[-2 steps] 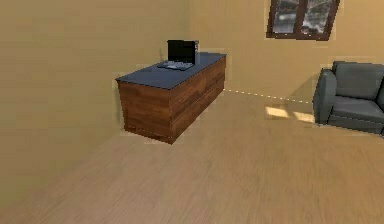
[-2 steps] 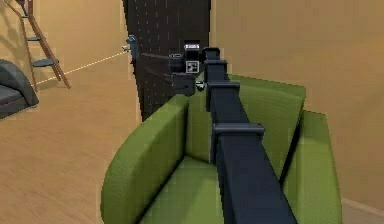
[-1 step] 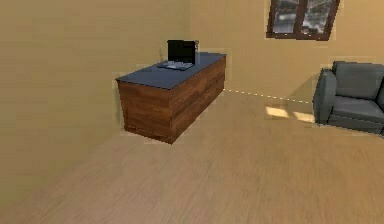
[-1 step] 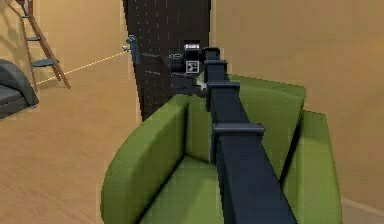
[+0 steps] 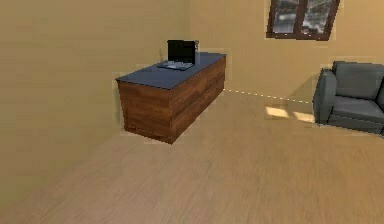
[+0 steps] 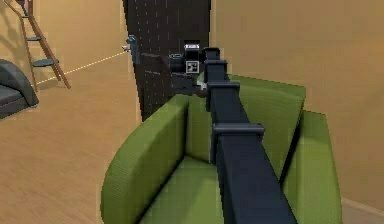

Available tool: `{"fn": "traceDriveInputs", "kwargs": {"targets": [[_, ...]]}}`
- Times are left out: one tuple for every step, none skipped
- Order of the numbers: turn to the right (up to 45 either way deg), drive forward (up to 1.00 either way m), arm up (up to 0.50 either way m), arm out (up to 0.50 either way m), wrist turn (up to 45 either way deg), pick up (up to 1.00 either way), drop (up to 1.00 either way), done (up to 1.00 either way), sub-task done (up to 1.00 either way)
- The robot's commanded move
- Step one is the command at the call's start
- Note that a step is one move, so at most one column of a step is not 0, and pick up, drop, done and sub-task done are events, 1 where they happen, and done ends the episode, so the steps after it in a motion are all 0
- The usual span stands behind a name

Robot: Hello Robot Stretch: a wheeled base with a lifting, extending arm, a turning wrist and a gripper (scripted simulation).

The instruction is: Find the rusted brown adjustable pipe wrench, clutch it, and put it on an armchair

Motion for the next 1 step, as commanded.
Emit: {"fn": "traceDriveInputs", "kwargs": {"targets": [[0.0,0.00,-0.50,0.00,0.0,0.00,0.00,0.00,0.00]]}}
